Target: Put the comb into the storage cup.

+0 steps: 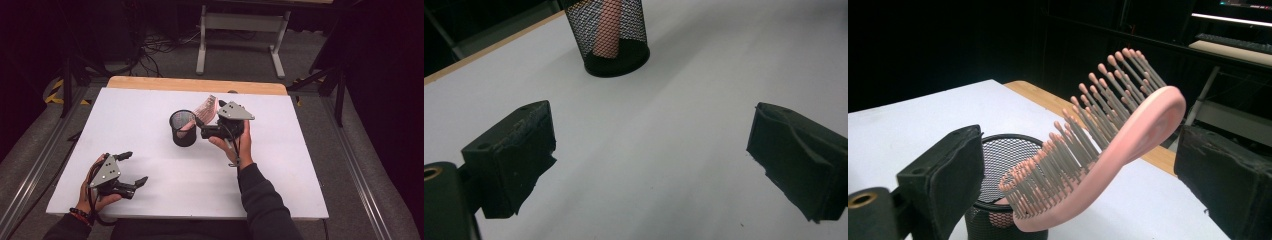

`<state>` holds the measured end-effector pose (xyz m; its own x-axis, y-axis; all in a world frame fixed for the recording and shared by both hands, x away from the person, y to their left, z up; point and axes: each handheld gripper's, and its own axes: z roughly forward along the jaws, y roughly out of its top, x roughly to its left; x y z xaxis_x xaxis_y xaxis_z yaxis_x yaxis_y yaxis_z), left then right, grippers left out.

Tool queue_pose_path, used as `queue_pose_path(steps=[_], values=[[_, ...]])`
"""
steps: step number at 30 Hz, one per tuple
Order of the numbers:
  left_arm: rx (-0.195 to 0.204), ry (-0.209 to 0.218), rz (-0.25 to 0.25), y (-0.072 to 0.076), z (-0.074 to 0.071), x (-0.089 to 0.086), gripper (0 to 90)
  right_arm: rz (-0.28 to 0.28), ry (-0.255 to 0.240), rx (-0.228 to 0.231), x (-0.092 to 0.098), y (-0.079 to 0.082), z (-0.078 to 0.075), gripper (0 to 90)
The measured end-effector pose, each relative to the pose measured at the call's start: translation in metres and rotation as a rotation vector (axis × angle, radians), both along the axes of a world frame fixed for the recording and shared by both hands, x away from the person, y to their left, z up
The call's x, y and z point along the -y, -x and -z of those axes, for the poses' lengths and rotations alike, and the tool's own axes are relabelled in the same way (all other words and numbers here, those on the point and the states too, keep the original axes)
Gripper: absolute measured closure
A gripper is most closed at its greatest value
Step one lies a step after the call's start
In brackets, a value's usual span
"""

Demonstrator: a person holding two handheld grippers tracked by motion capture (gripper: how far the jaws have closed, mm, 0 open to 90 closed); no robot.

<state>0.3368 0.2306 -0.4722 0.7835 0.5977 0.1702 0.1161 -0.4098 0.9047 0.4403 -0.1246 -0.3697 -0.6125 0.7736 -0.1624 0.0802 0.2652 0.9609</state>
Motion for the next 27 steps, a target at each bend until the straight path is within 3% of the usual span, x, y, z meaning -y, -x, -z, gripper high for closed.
queue_pose_path(steps=[14,18,20,27], values=[[0.006,-0.002,-0.006,0.001,-0.001,0.0,6.0,0.045,0.09,0.051,-0.001,0.008,0.0,7.1],[0.008,-0.003,-0.006,0.001,-0.001,0.001,6.6,0.039,0.068,0.042,0.002,0.008,-0.001,7.2],[0.016,-0.001,-0.009,0.001,-0.001,0.001,6.7,0.047,0.091,0.046,0.003,0.012,-0.001,7.3],[0.007,-0.01,-0.007,0.001,0.001,0.002,6.7,0.055,0.091,0.06,0.008,0.018,0.004,7.1]])
